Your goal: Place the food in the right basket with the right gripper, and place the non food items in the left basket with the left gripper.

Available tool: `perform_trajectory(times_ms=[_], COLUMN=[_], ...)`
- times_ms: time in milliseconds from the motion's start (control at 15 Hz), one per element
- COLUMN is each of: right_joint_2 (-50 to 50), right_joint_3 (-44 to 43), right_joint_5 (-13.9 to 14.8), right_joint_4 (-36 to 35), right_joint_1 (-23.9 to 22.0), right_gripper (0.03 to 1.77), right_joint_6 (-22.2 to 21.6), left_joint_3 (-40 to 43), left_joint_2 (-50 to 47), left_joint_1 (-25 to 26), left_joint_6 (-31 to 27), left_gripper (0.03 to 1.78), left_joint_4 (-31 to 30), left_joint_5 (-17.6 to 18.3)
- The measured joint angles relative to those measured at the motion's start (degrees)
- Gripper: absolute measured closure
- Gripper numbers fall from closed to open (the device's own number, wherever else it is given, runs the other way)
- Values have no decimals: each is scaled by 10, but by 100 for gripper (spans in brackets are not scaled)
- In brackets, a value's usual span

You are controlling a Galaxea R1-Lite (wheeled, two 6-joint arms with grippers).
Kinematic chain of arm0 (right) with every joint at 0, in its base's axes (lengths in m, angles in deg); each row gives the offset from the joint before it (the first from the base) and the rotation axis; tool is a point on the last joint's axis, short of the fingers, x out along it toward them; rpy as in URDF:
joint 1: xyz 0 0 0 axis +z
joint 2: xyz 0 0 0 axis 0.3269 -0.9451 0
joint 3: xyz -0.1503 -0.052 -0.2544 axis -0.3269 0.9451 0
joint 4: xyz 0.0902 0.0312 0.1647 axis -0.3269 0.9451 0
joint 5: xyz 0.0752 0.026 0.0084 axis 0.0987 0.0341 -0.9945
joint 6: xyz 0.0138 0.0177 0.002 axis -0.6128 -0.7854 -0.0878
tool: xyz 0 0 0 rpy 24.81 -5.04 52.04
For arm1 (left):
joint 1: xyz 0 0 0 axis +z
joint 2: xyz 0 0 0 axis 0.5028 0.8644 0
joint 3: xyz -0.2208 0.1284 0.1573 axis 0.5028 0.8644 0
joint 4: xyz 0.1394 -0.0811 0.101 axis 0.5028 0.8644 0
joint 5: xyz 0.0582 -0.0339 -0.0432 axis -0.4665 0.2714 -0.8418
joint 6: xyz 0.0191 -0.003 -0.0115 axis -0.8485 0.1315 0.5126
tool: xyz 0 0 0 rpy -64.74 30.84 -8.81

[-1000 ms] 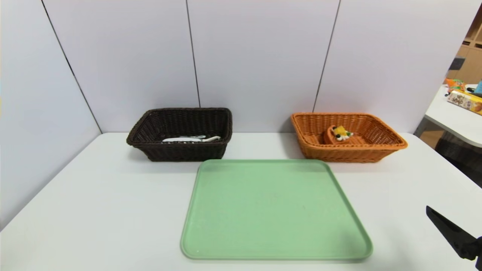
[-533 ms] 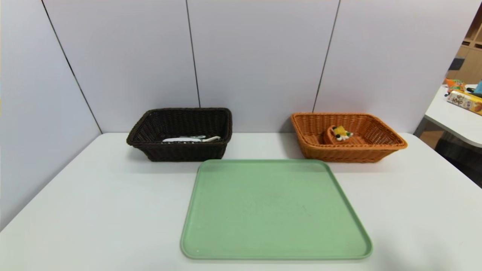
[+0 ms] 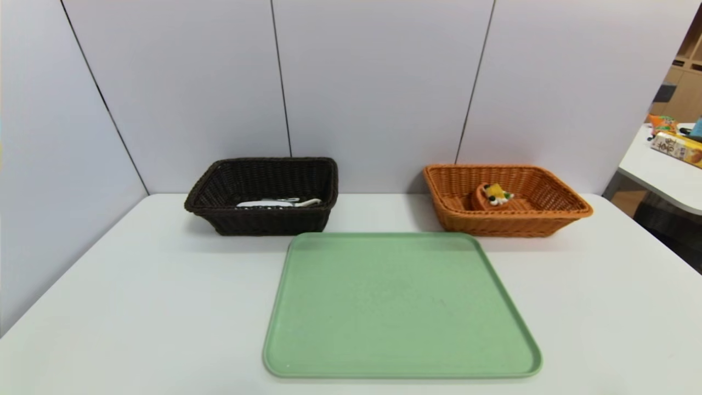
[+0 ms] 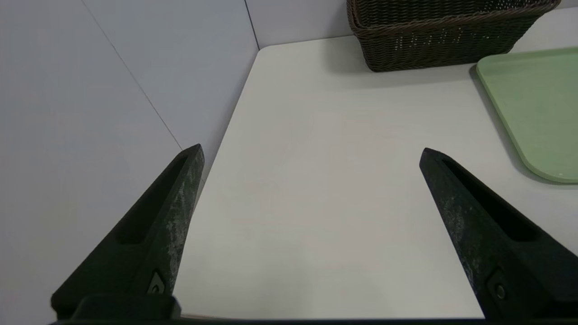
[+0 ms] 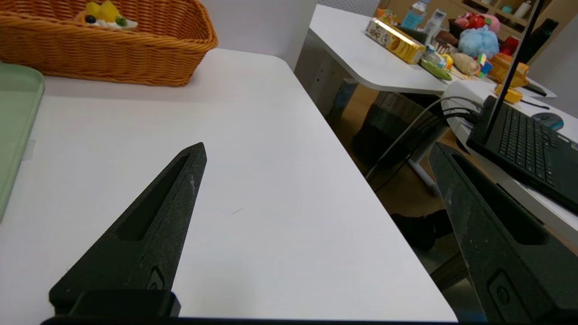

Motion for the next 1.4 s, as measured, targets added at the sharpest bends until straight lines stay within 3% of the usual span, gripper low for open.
perform_trajectory(times_ms=[400, 600, 867, 1133, 1267, 1400], right_joint_2=[79, 125, 149, 154, 154, 154], right_joint_3=[13, 24, 55, 123, 140, 155], right_joint_5=[-43, -92, -151, -201, -241, -248], right_joint_4=[47, 90, 68, -12, -45, -41], right_joint_1=[-16, -18, -19, -19, -19, -19], right_gripper=[10, 10, 10, 10, 10, 10], right_joint_6=[-1, -4, -23, -31, -40, -36], left_joint_3=[30, 70, 157, 253, 326, 408], left_joint_2=[-48, -70, -104, -117, -118, -118], left_joint_1=[-5, -7, -9, -10, -10, -10], left_joint_6=[-7, -7, -14, -19, -20, -19], left_gripper=[12, 12, 12, 12, 12, 12], left_joint_4=[12, 5, -36, -128, -211, -317], left_joint_5=[49, 69, 83, 83, 82, 83])
